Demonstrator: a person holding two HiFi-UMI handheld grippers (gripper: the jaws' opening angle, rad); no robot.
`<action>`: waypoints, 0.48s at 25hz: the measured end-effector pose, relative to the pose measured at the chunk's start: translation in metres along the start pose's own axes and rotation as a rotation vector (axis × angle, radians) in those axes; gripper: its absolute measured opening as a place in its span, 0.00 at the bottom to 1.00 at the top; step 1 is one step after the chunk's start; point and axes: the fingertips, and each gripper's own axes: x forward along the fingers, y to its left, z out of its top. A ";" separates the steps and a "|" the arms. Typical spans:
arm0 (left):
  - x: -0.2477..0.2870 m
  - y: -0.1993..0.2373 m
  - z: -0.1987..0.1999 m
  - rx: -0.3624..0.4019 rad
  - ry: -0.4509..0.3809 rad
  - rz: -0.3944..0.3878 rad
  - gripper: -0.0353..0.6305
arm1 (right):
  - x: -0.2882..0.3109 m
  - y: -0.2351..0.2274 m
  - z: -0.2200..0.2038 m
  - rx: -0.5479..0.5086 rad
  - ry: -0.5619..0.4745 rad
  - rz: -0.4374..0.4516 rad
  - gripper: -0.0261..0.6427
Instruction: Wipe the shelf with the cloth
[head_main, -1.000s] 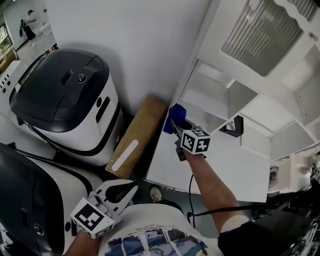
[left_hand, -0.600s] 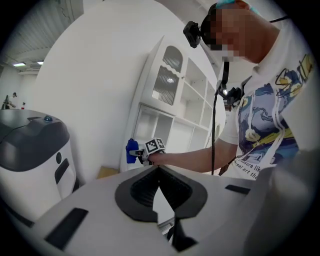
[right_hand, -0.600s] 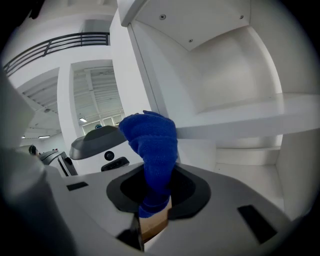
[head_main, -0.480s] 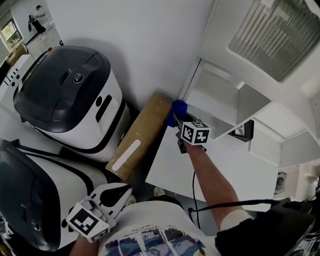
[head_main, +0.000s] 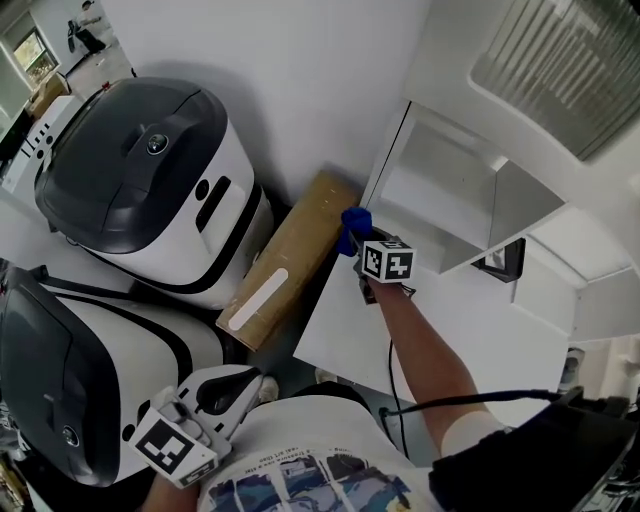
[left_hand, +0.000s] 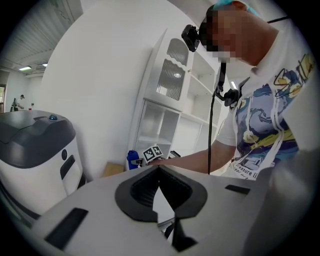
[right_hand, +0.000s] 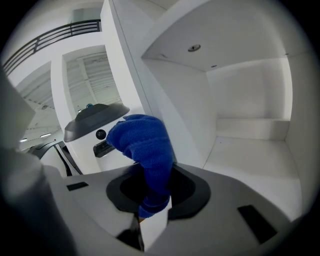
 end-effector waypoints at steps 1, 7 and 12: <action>0.001 0.000 0.000 -0.003 0.000 0.005 0.07 | 0.003 -0.002 -0.005 -0.001 0.016 -0.003 0.19; 0.004 -0.003 -0.003 -0.016 0.009 0.031 0.07 | 0.022 -0.015 -0.035 -0.031 0.115 -0.035 0.19; 0.005 -0.004 -0.006 -0.028 0.023 0.047 0.07 | 0.029 -0.025 -0.051 -0.070 0.199 -0.074 0.19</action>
